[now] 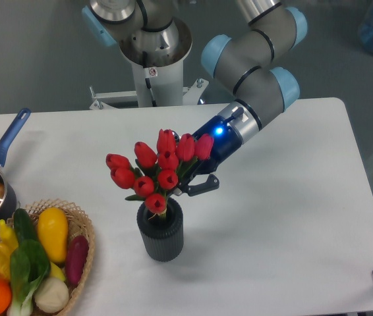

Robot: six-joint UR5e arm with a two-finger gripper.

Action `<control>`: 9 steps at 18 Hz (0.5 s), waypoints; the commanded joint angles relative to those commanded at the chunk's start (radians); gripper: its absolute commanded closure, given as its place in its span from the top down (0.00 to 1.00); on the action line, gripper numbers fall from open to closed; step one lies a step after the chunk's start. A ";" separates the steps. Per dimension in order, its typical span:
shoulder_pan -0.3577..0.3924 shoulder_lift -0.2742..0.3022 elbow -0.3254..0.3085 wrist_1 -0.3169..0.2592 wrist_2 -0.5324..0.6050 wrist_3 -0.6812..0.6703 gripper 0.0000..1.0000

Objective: Pick up the flowers from the vase
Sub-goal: 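Lift the gripped tulips straight up out of the grey vase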

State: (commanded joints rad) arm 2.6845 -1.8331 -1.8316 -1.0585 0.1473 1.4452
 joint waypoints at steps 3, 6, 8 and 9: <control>0.014 0.012 0.005 0.002 -0.018 -0.025 0.42; 0.029 0.025 0.005 0.002 -0.055 -0.058 0.42; 0.035 0.032 0.014 0.002 -0.057 -0.086 0.42; 0.043 0.037 0.020 0.002 -0.058 -0.101 0.42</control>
State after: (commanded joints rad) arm 2.7273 -1.7963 -1.8117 -1.0569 0.0890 1.3439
